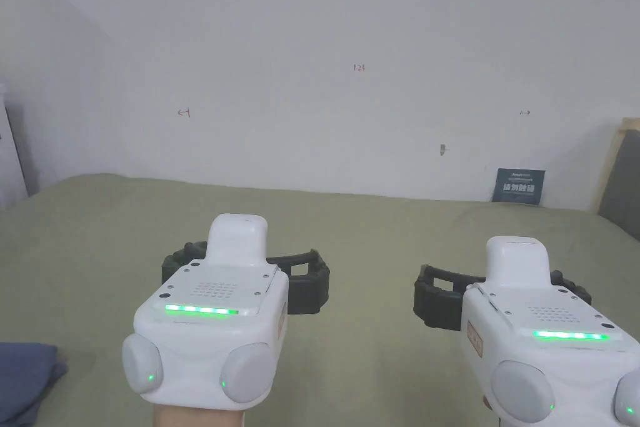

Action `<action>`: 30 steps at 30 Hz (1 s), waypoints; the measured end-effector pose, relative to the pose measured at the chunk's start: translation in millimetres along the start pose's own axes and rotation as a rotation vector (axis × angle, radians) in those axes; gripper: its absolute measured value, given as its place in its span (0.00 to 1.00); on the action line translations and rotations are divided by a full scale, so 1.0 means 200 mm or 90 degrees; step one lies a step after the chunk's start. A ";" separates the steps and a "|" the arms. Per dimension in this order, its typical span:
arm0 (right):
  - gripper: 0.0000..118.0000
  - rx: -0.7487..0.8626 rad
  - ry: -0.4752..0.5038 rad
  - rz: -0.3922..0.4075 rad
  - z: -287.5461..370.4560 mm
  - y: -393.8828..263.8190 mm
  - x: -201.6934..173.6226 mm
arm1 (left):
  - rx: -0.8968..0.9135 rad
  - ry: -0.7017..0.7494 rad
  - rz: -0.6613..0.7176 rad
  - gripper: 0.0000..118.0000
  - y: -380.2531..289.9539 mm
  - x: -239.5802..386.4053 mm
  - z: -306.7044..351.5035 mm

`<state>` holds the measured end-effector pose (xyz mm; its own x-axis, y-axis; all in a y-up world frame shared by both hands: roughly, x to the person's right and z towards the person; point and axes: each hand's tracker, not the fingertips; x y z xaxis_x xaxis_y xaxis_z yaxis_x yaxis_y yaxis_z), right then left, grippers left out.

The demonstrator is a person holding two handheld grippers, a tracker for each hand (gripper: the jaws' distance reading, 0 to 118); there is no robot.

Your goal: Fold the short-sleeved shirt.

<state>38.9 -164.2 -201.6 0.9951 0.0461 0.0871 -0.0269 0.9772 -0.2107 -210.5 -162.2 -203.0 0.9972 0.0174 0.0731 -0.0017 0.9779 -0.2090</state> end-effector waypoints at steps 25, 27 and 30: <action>1.00 -0.025 0.035 -0.035 0.01 0.01 0.02 | -0.009 -0.003 0.008 1.00 -0.02 0.00 -0.01; 1.00 -0.010 0.025 -0.025 0.02 0.01 0.01 | -0.008 -0.006 0.012 1.00 -0.02 -0.01 0.00; 1.00 0.009 0.001 0.003 0.03 0.01 -0.01 | -0.010 -0.001 0.014 1.00 -0.01 -0.02 0.00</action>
<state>36.1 -162.0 -197.0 0.9952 0.0505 0.0841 -0.0330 0.9796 -0.1980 -214.6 -164.7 -202.9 0.9968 0.0395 0.0700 -0.0227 0.9738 -0.2264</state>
